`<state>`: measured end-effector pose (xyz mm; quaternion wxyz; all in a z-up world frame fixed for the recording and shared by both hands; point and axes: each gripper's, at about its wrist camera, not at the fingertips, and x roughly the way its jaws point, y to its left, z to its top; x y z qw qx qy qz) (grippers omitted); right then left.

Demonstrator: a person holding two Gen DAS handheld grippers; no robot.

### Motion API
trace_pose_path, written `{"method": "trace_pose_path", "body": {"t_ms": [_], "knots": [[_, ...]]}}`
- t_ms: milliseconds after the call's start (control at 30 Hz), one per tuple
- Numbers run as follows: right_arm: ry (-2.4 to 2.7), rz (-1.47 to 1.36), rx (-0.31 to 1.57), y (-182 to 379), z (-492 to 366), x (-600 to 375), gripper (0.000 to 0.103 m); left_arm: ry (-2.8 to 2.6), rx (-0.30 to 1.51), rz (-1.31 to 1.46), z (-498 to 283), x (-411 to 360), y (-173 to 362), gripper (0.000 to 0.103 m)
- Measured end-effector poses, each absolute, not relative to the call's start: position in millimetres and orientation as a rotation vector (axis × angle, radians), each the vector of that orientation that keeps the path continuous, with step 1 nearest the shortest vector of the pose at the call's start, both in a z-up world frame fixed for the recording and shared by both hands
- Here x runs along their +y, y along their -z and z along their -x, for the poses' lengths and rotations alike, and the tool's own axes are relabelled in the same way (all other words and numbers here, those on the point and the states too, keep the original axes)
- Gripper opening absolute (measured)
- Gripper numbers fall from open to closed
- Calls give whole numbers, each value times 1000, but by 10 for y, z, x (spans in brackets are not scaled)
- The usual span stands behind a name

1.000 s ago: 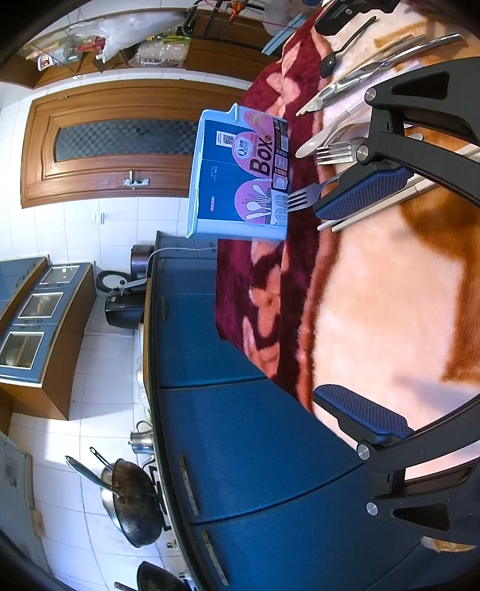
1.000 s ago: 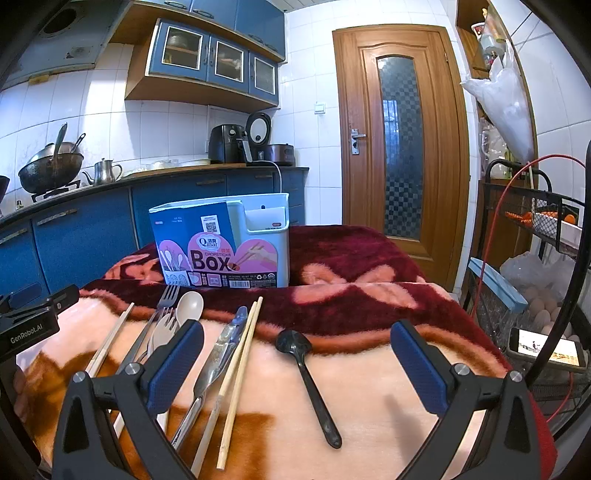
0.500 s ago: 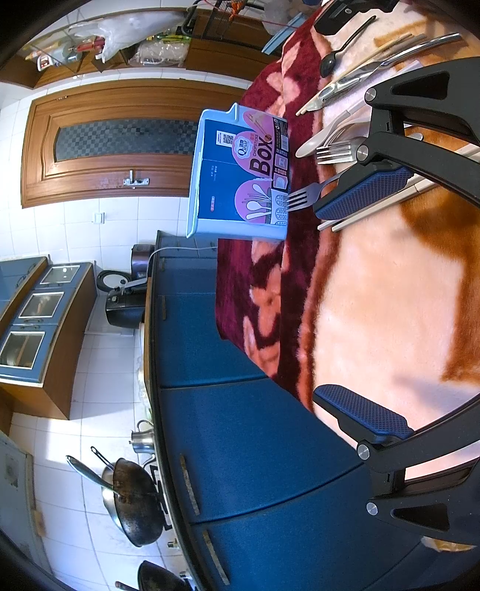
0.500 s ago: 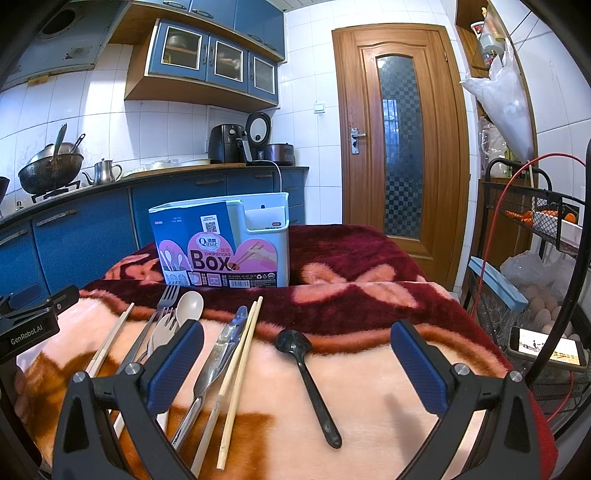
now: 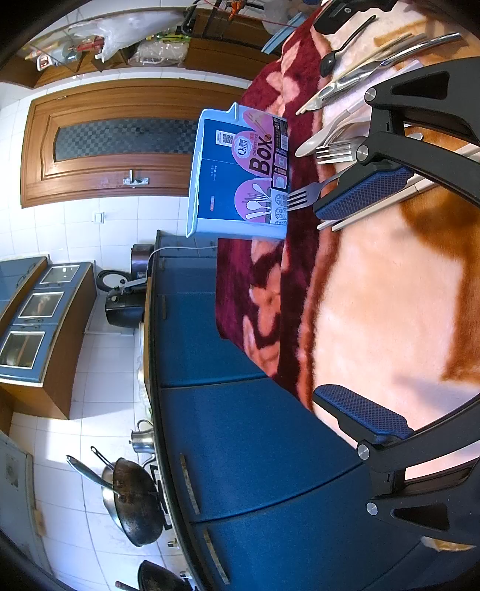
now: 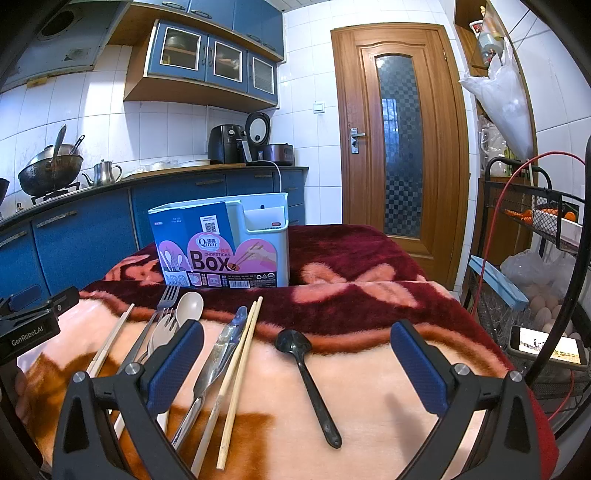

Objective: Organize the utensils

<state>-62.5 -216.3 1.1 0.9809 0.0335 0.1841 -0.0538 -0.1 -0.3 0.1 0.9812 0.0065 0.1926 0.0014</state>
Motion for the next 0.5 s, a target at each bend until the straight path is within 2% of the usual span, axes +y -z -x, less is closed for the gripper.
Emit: {"method": "trace_pose_path", "body": {"t_ms": [500], "knots": [[108,-70,370,-12,628,-2168,103,-3,388,-14,0,-3,-1,91]]}}
